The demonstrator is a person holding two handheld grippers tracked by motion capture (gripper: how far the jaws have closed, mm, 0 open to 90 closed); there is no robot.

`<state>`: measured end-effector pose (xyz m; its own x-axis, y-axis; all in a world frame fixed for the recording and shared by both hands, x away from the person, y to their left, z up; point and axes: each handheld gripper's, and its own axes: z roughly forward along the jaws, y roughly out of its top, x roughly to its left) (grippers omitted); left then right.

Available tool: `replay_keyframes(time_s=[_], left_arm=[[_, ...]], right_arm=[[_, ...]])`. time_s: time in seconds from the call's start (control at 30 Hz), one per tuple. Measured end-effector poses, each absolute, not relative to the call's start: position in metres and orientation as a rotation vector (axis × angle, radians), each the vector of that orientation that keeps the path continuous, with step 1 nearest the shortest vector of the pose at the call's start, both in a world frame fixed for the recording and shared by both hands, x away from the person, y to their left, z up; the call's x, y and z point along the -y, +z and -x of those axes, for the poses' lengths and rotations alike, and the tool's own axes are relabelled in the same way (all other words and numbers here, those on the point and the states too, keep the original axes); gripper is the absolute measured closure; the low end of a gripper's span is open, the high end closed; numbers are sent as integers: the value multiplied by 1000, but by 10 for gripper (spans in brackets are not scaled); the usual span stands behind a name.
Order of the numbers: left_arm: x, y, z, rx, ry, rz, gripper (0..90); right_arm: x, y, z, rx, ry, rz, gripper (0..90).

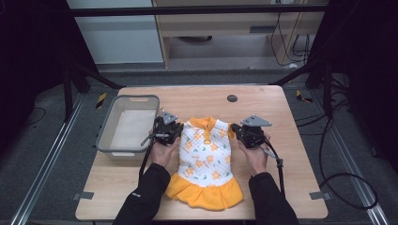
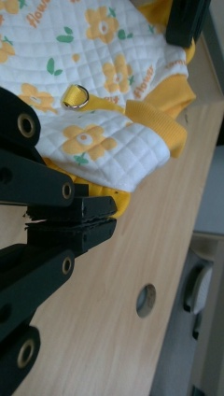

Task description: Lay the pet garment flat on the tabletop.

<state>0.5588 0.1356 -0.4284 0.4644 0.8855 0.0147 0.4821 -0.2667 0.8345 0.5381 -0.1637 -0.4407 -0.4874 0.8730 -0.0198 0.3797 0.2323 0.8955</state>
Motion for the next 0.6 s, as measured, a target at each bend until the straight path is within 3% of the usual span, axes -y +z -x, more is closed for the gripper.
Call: replay_keyframes(time_s=[0.1, 0.2, 0.23, 0.6], left_arm=[[-133, -428, -572, -1179, 620, -1890, 750], [-133, -434, -584, -1243, 546, -1855, 650], [-133, -434, -584, -1243, 546, -1855, 618], [-154, -404, -546, -1102, 520, -1866, 493]], right_arm=[[164, -441, -552, -1930, 1160, -1206, 846], [166, -445, -561, -1902, 1107, -1266, 732], [166, -445, -561, -1902, 1107, -1266, 732], [192, -421, -536, -1943, 1220, -1221, 624]])
